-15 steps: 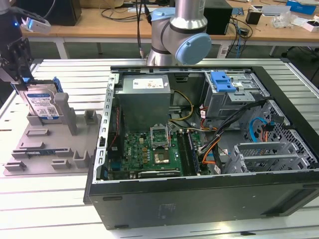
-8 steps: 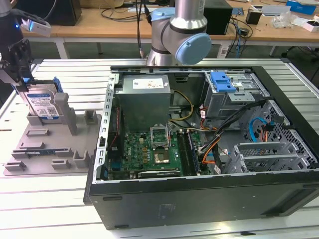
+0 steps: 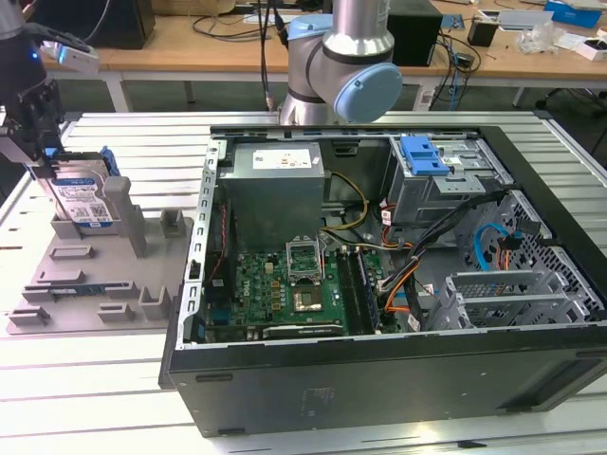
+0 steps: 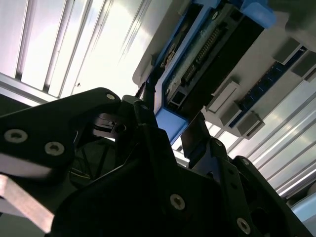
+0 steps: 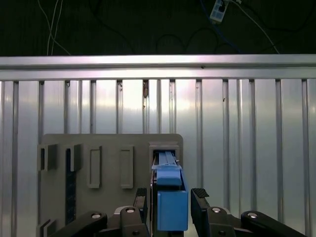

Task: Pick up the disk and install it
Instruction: 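Pick up the disk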

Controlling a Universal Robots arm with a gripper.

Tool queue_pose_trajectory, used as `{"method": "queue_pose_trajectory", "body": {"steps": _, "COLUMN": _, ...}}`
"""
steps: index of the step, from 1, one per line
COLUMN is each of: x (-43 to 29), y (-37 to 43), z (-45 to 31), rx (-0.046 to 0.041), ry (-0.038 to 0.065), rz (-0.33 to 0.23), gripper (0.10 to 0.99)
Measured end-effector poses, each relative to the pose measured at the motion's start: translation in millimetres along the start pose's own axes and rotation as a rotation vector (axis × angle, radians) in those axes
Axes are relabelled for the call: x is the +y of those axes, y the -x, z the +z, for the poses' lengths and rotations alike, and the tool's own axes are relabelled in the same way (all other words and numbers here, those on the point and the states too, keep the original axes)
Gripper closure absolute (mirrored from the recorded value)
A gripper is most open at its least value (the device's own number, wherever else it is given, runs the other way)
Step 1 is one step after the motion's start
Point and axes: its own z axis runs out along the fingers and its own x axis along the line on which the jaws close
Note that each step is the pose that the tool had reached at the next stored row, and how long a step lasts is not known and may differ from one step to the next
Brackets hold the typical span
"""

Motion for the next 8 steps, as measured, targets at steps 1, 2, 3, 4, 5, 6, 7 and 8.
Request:
{"method": "queue_pose_trajectory", "body": {"steps": 1, "x": -0.1, "y": 0.0, "z": 1.0, "rx": 0.0000, "ry": 0.000, "rz": 0.000, "gripper": 0.604}}
{"method": "queue_pose_trajectory", "body": {"steps": 2, "x": -0.1, "y": 0.1, "z": 1.9, "rx": 0.0001, "ry": 0.000, "rz": -0.001, "gripper": 0.604}}
{"method": "queue_pose_trajectory", "body": {"steps": 3, "x": -0.1, "y": 0.1, "z": 3.0, "rx": 0.0002, "ry": 0.000, "rz": -0.001, "gripper": 0.604}}
{"method": "queue_pose_trajectory", "body": {"steps": 4, "x": -0.2, "y": 0.1, "z": 3.6, "rx": 0.0003, "ry": 0.000, "rz": -0.001, "gripper": 0.604}}
{"method": "queue_pose_trajectory", "body": {"steps": 5, "x": -0.2, "y": 0.1, "z": 4.1, "rx": 0.0003, "ry": 0.000, "rz": -0.001, "gripper": 0.604}}
{"method": "queue_pose_trajectory", "body": {"steps": 6, "x": -0.2, "y": 0.1, "z": 4.8, "rx": 0.0004, "ry": 0.000, "rz": -0.001, "gripper": 0.604}}
{"method": "queue_pose_trajectory", "body": {"steps": 7, "x": -0.3, "y": 0.1, "z": 5.4, "rx": 0.0004, "ry": 0.000, "rz": -0.001, "gripper": 0.604}}
{"method": "queue_pose_trajectory", "body": {"steps": 8, "x": -0.3, "y": 0.2, "z": 6.4, "rx": 0.0005, "ry": 0.000, "rz": -0.001, "gripper": 0.604}}
